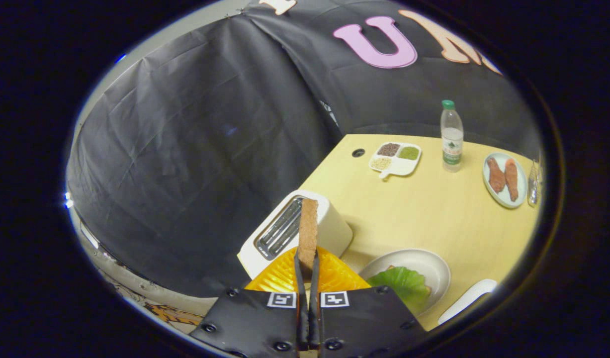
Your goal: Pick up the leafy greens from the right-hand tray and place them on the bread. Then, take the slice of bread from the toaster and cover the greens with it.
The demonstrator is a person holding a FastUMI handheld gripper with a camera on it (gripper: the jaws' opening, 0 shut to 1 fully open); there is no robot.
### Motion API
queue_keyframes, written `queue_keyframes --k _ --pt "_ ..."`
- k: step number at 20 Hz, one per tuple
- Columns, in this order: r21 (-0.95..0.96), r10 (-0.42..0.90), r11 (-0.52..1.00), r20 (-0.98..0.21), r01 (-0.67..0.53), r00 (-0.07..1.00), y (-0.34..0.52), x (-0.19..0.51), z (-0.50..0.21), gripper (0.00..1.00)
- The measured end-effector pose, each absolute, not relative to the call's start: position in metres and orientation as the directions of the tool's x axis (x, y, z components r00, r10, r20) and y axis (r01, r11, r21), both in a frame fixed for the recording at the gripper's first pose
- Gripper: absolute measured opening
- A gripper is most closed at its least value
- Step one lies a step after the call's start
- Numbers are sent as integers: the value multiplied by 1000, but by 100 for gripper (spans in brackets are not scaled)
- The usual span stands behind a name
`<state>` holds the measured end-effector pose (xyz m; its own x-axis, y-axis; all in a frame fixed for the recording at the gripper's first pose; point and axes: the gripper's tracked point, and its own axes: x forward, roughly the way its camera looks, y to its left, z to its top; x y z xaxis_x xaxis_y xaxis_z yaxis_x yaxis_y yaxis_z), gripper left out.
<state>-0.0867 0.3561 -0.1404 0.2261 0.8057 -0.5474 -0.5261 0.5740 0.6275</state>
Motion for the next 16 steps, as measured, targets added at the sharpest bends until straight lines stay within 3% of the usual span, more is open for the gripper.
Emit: queue_keyframes --k 16 --pt "656 740 671 -622 -346 256 285 -104 -227 4"
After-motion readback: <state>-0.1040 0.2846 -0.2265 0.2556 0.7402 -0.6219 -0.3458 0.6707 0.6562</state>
